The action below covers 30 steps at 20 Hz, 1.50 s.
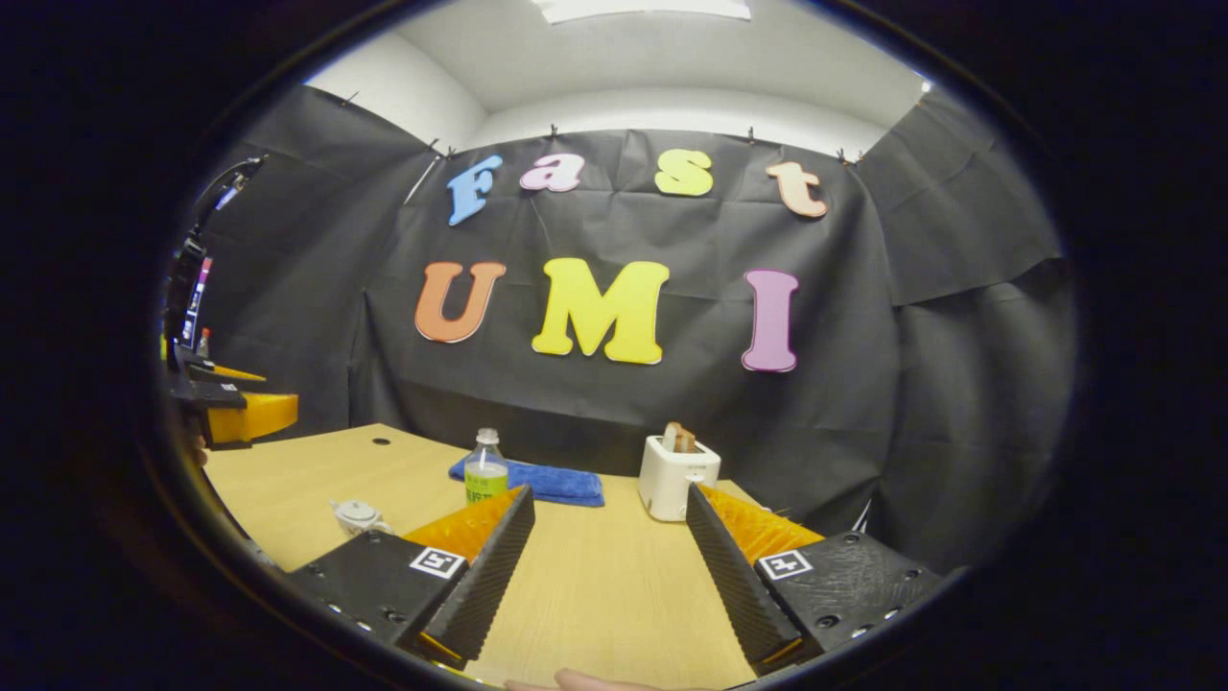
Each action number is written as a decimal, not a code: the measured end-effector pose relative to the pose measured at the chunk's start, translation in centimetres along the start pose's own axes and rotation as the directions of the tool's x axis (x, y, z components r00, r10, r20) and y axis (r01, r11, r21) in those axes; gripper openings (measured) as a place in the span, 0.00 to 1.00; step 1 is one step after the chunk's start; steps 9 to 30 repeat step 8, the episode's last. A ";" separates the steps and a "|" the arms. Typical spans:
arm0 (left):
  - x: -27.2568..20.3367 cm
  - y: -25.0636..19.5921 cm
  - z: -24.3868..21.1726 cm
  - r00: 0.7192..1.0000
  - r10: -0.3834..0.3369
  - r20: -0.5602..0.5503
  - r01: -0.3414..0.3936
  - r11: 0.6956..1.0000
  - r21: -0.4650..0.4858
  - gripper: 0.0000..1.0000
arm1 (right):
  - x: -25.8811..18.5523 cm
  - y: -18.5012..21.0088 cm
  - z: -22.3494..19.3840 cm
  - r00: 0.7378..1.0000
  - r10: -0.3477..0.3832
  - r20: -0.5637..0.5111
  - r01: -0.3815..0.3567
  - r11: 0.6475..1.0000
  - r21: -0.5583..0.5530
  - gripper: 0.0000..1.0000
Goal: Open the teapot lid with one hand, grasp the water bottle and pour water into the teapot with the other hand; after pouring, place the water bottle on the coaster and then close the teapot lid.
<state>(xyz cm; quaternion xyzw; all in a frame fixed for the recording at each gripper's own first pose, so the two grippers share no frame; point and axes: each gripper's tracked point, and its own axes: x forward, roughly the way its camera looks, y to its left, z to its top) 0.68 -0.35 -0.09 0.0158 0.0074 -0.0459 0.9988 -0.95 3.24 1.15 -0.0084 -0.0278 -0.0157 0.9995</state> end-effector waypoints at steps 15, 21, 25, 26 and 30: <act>0.2 -0.3 -0.1 1.000 -0.003 0.003 0.003 1.000 0.003 0.78 | 0.4 -0.5 -0.3 1.000 -0.009 -0.012 0.009 1.000 0.018 0.95; 0.2 -0.3 -0.1 1.000 -0.003 0.003 0.003 1.000 0.003 0.78 | 0.4 -0.5 -0.3 1.000 -0.009 -0.012 0.009 1.000 0.018 0.95; 0.2 -0.3 -0.1 1.000 -0.003 0.003 0.003 1.000 0.003 0.78 | 0.4 -0.5 -0.3 1.000 -0.009 -0.012 0.009 1.000 0.018 0.95; 0.2 -0.3 -0.1 1.000 -0.003 0.003 0.003 1.000 0.003 0.78 | 0.4 -0.5 -0.3 1.000 -0.009 -0.012 0.009 1.000 0.018 0.95; 0.2 -0.3 -0.1 1.000 -0.003 0.003 0.003 1.000 0.003 0.78 | 0.4 -0.5 -0.3 1.000 -0.009 -0.012 0.009 1.000 0.018 0.95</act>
